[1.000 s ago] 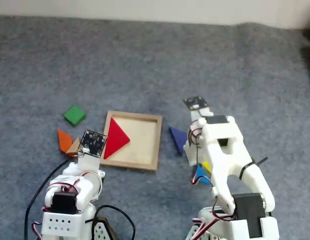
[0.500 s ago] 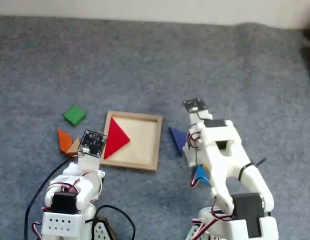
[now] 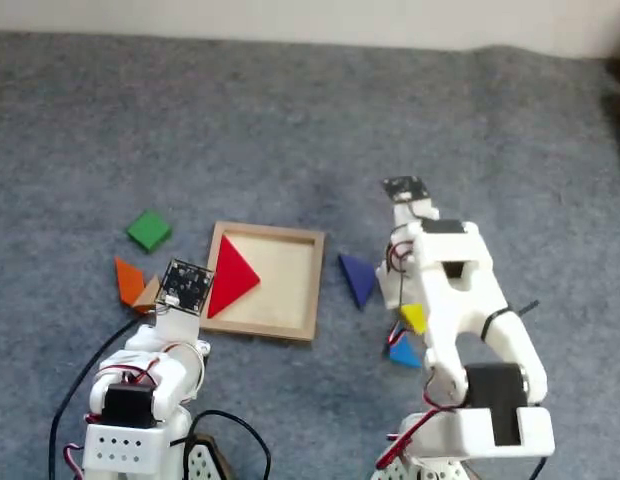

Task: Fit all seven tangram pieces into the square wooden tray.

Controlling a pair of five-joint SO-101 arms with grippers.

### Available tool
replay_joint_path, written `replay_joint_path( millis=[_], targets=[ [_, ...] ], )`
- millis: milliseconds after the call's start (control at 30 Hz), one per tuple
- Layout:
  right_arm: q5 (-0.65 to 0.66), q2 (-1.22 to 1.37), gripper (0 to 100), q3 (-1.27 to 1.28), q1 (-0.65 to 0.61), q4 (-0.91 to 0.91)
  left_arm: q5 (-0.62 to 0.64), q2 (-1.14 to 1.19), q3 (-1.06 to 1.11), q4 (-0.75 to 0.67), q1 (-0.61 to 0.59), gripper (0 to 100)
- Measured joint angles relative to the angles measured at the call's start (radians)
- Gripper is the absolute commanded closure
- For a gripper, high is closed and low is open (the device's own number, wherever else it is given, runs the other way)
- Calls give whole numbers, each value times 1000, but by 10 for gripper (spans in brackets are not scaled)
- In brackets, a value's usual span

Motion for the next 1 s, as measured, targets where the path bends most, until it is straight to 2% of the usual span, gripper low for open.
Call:
replay_joint_path(
  millis=[133,333,400,533,600,1000],
  targets=[
    [120,-31,789,-68,20,48,0,0,0,0,0,994],
    [385,-212,786,-91,20,173,0,0,0,0,0,994],
    [460,-252,750,-91,21,203,0,0,0,0,0,994],
    [559,-258,591,-91,21,279,0,0,0,0,0,994],
    [588,-233,553,-91,21,302,0,0,0,0,0,994],
    [779,58,551,-92,8,310,0,0,0,0,0,994]
  ],
)
